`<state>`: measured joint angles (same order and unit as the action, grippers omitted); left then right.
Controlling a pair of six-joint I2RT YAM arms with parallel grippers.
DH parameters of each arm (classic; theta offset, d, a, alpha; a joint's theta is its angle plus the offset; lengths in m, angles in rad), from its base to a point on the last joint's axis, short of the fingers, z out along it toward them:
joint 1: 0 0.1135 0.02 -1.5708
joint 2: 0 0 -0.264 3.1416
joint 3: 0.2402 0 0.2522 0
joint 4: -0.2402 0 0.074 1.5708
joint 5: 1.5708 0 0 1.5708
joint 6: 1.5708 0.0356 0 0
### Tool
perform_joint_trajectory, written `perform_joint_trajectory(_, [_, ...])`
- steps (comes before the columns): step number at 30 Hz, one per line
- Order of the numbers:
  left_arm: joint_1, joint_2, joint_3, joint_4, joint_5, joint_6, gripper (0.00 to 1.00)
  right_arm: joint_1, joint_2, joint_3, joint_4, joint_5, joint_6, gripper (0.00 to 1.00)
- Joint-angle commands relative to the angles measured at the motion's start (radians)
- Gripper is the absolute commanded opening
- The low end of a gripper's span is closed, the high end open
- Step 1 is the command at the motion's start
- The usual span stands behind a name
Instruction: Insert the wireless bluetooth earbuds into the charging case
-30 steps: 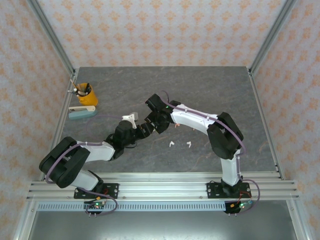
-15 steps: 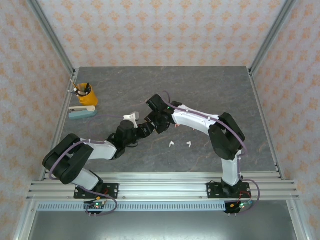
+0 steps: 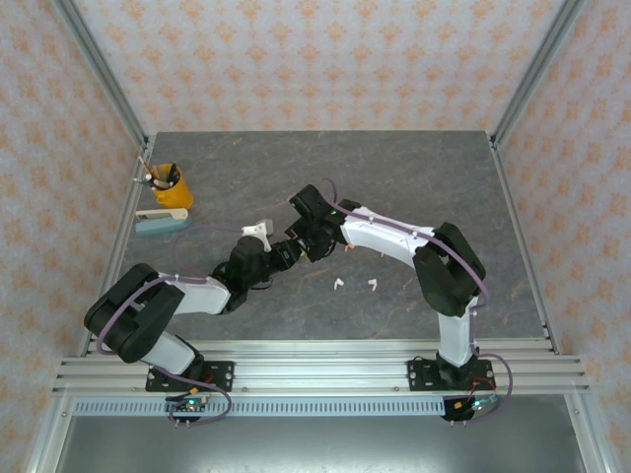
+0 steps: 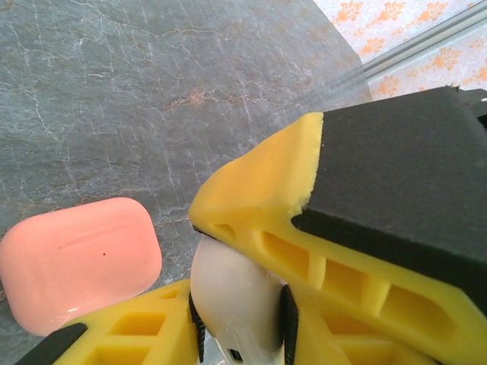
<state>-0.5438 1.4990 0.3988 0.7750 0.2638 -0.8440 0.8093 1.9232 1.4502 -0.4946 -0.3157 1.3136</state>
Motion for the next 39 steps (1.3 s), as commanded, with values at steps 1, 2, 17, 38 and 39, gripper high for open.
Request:
perform_joint_trajectory(1, [-0.01,0.001,0.038,0.053,-0.035,-0.001,0.31,0.005,-0.044,-0.019,0.004,-0.024,0.017,0.56])
perform_joint_trajectory(2, [-0.01,0.001,0.04,0.056,-0.038,-0.004,0.31,0.005,-0.046,-0.021,0.006,-0.025,0.019,0.56])
perform_joint_trajectory(17, [-0.011,-0.007,0.048,0.041,-0.051,-0.013,0.19,0.005,-0.056,-0.024,0.019,-0.028,0.03,0.56])
perform_joint_trajectory(38, [0.063,-0.186,0.189,-0.422,0.167,0.191,0.04,-0.229,-0.354,-0.168,0.093,-0.069,-0.599,0.9])
perform_joint_trajectory(39, [0.082,-0.193,0.207,-0.458,0.205,0.206,0.04,-0.231,-0.385,-0.186,0.095,-0.068,-0.692,0.9])
